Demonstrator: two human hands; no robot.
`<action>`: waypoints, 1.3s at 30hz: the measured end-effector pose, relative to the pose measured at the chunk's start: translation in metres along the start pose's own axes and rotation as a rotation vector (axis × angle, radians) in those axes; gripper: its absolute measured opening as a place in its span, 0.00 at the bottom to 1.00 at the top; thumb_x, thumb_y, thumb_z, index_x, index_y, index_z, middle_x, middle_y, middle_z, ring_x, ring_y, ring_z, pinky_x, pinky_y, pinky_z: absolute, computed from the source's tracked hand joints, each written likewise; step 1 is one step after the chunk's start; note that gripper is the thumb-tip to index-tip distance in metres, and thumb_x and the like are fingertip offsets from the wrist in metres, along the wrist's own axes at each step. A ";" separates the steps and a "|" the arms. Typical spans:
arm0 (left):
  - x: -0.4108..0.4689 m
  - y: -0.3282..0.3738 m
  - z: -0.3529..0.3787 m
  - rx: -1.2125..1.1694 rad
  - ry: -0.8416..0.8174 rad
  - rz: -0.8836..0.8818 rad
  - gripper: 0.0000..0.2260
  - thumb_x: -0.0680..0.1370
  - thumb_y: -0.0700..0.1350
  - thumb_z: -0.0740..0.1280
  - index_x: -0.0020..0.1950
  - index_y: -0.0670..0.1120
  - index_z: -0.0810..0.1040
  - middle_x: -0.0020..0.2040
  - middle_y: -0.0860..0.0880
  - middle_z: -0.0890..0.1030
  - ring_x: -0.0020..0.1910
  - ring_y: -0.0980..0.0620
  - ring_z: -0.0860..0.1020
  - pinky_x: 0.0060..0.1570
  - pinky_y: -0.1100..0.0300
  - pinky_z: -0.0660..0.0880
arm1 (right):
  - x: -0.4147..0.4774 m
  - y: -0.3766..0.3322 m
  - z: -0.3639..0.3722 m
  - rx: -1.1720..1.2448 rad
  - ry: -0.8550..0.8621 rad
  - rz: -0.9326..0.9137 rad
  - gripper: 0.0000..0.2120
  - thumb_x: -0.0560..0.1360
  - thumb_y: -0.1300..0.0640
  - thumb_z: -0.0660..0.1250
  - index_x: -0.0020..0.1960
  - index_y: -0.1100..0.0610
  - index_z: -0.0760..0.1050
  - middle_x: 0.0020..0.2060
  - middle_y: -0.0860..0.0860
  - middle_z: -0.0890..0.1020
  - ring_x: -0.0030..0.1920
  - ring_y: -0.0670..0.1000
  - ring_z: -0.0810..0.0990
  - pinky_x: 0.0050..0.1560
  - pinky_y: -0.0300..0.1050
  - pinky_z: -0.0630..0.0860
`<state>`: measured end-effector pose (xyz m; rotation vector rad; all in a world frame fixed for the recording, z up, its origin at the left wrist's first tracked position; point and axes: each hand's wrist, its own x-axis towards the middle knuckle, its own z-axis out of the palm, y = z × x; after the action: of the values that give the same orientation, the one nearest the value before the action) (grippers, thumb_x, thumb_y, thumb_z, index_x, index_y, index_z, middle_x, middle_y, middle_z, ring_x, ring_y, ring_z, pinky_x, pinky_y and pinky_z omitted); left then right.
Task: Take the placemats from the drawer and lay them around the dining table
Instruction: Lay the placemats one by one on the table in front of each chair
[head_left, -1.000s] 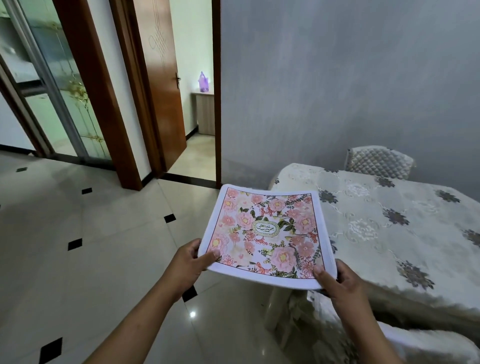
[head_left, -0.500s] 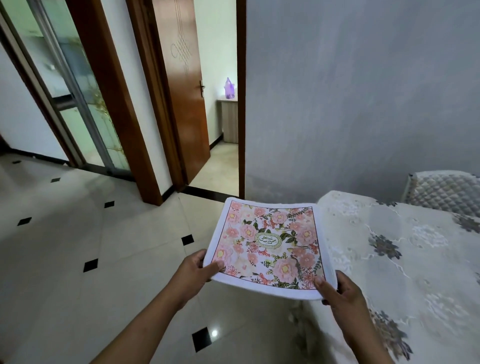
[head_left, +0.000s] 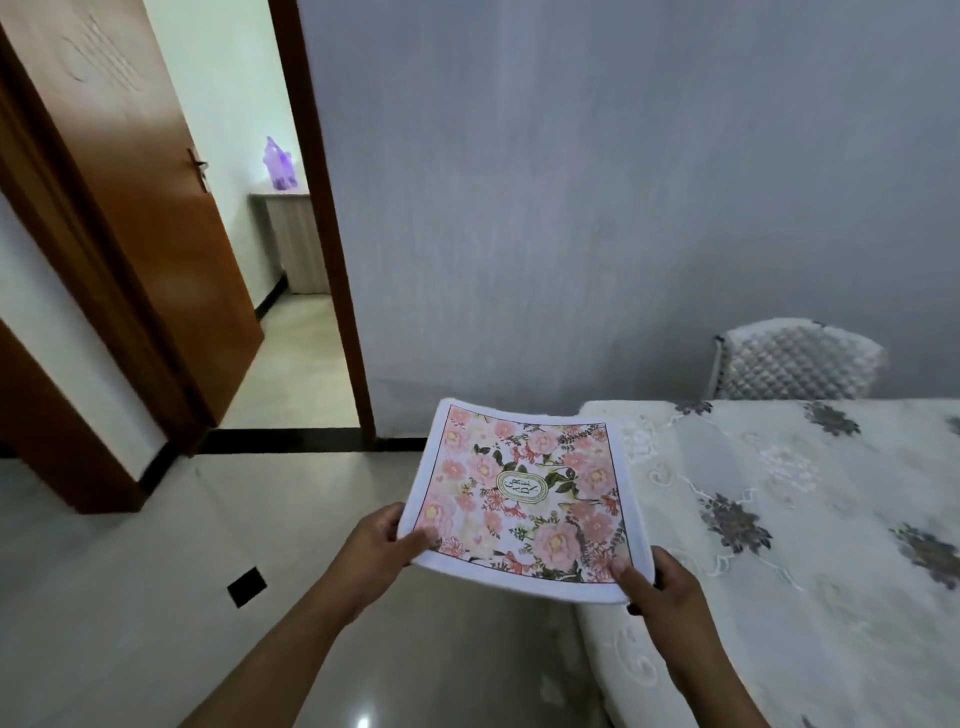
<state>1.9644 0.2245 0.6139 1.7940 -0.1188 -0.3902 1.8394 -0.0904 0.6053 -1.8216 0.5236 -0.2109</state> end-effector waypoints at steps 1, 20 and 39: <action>0.024 0.004 -0.009 0.008 -0.033 0.000 0.07 0.76 0.48 0.72 0.54 0.53 0.81 0.49 0.56 0.86 0.46 0.54 0.84 0.42 0.62 0.81 | 0.009 -0.005 0.010 0.001 0.034 0.018 0.03 0.75 0.56 0.71 0.43 0.54 0.80 0.36 0.56 0.82 0.33 0.50 0.78 0.34 0.48 0.78; 0.300 0.077 0.117 0.243 -0.721 0.138 0.10 0.75 0.47 0.73 0.56 0.51 0.82 0.52 0.55 0.86 0.49 0.54 0.84 0.46 0.60 0.79 | 0.089 0.032 -0.009 0.132 0.565 0.402 0.08 0.70 0.51 0.76 0.39 0.52 0.79 0.31 0.54 0.81 0.31 0.52 0.78 0.32 0.45 0.77; 0.440 0.034 0.297 0.700 -1.126 0.299 0.05 0.75 0.45 0.71 0.45 0.55 0.81 0.41 0.56 0.85 0.37 0.61 0.82 0.35 0.66 0.74 | 0.135 0.111 0.029 0.274 0.821 0.754 0.04 0.71 0.54 0.74 0.44 0.47 0.81 0.39 0.43 0.85 0.39 0.40 0.82 0.37 0.35 0.73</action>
<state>2.2850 -0.1834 0.4964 1.9519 -1.4323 -1.2041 1.9430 -0.1519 0.4760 -1.1069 1.6189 -0.4789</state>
